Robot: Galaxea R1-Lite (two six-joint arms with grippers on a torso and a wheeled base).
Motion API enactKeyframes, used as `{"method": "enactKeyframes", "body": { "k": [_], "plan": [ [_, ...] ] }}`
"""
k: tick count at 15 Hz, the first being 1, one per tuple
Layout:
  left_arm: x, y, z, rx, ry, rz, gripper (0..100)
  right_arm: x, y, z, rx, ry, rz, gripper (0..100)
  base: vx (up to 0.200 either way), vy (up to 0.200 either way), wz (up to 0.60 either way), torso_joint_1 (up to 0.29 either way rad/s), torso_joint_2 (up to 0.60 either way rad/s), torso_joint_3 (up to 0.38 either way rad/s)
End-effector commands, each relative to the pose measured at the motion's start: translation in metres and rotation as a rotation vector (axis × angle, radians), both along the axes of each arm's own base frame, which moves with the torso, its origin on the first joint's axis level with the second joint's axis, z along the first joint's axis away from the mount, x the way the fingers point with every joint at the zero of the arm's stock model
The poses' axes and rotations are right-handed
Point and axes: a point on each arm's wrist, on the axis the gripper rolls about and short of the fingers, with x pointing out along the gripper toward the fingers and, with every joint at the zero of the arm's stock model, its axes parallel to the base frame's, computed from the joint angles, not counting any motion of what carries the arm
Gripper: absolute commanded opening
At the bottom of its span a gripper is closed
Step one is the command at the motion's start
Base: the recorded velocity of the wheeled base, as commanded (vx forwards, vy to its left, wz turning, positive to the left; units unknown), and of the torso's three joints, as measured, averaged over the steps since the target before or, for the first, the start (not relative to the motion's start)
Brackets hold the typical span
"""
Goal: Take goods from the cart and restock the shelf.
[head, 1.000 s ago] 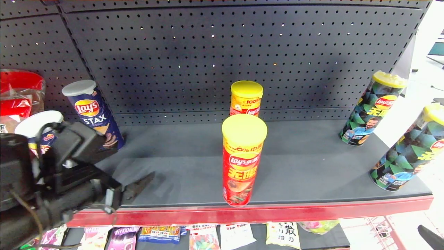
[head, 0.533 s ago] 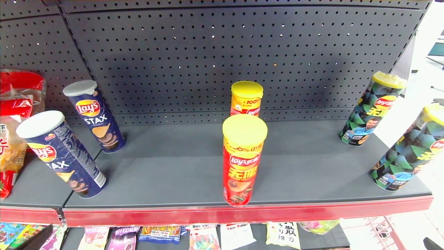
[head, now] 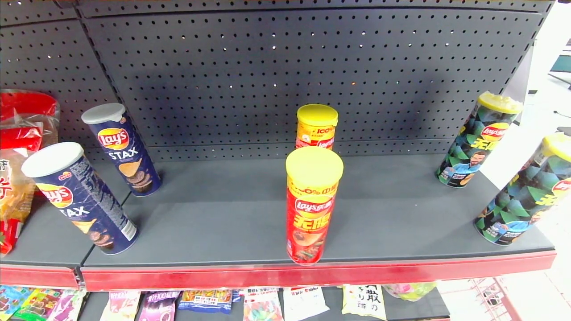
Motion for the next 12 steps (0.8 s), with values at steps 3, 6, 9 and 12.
{"method": "enactKeyframes", "body": {
  "k": [3, 6, 9, 12],
  "plan": [
    [0.0033, 0.0001, -0.0141, -0.021, -0.056, -0.002, 100, -0.0075, -0.0013, -0.0064, 0.005, -0.026, -0.034, 100, 0.0, 0.0, 0.0, 0.0, 0.0, 0.0],
    [0.0032, 0.0002, -0.0152, -0.021, -0.045, 0.005, 100, -0.0079, -0.0032, -0.0053, 0.011, -0.023, -0.119, 100, 0.0, 0.0, 0.0, 0.0, 0.0, 0.0],
    [0.0032, 0.0002, -0.0153, -0.02, -0.044, 0.005, 100, -0.0075, -0.0023, -0.0055, 0.03, -0.031, -0.078, 100, 0.0, 0.0, 0.0, 0.0, 0.0, 0.0],
    [0.0032, 0.0001, -0.0157, -0.015, -0.04, -0.001, 100, -0.0075, -0.0008, -0.0125, 0.047, 0.027, -0.015, 100, 0.0, 0.0, 0.0, 0.0, 0.0, 0.0]
  ]
}}
